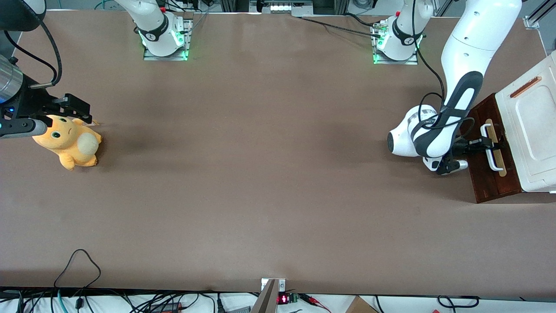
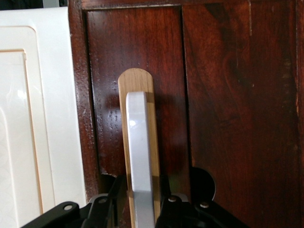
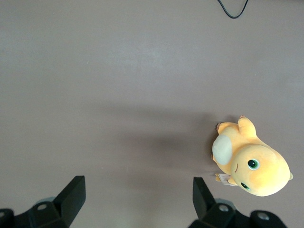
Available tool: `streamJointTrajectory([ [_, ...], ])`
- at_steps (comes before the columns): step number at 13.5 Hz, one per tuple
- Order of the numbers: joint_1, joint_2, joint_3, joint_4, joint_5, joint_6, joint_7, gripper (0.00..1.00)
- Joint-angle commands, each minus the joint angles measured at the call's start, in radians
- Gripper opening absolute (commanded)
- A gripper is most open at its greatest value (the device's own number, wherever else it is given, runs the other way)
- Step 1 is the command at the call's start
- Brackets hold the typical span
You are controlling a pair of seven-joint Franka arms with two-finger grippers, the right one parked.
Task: Open lower drawer with left arm only
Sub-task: 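Close the left gripper around the white drawer handle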
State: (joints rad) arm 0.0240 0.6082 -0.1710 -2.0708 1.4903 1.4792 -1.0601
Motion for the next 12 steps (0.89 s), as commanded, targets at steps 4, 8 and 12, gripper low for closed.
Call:
streamJointTrajectory([
  [4,0.008,0.012,0.001,0.008,0.025,-0.011,-0.012,0.32],
  [8,0.008,0.008,-0.001,0.006,0.024,-0.013,-0.014,0.07],
  [12,0.001,0.007,-0.007,0.008,0.025,-0.014,-0.012,0.00],
])
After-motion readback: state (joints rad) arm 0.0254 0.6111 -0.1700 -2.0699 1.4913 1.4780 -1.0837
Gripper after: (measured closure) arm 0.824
